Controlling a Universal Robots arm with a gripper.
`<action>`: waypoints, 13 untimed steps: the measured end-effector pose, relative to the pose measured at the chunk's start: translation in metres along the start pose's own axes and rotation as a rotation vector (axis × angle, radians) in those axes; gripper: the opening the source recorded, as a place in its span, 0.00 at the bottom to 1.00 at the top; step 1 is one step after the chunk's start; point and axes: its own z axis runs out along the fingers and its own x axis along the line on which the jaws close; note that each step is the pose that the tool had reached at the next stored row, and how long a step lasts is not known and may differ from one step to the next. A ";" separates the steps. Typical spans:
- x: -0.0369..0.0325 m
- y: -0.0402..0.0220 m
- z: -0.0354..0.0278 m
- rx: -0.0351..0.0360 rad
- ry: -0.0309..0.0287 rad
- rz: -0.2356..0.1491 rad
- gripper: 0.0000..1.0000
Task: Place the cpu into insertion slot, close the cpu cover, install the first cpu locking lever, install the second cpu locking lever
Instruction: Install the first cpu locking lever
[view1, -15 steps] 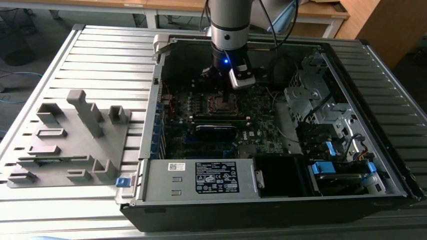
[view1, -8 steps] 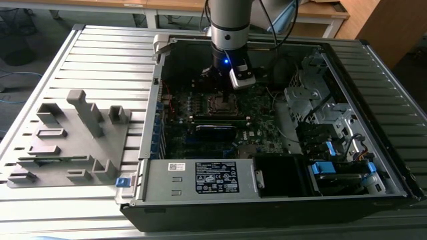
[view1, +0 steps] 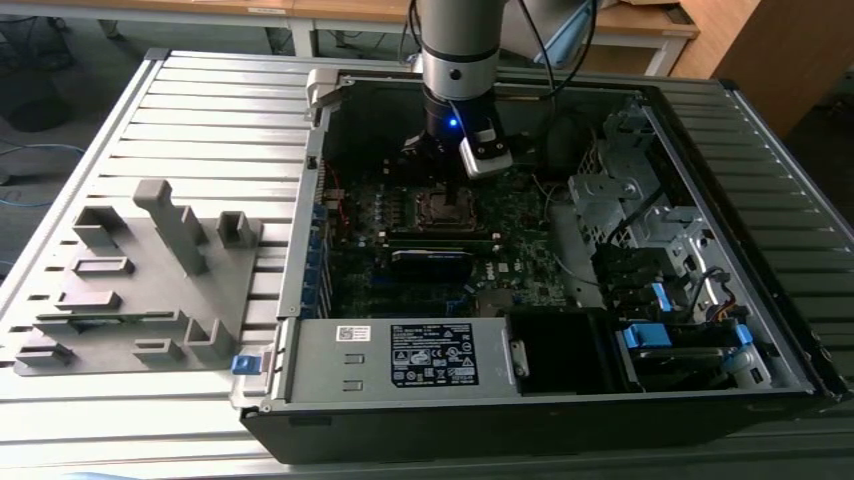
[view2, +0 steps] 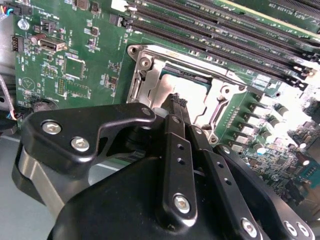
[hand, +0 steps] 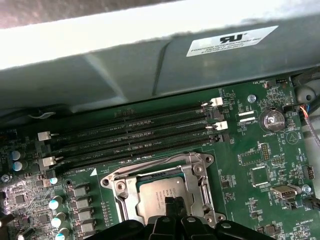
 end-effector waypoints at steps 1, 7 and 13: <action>0.0000 -0.0001 -0.0004 0.0003 0.0001 0.000 0.11; -0.0004 0.0001 -0.0042 0.0000 0.0000 0.000 0.11; -0.0004 0.0001 -0.0048 0.0001 0.0000 0.000 0.11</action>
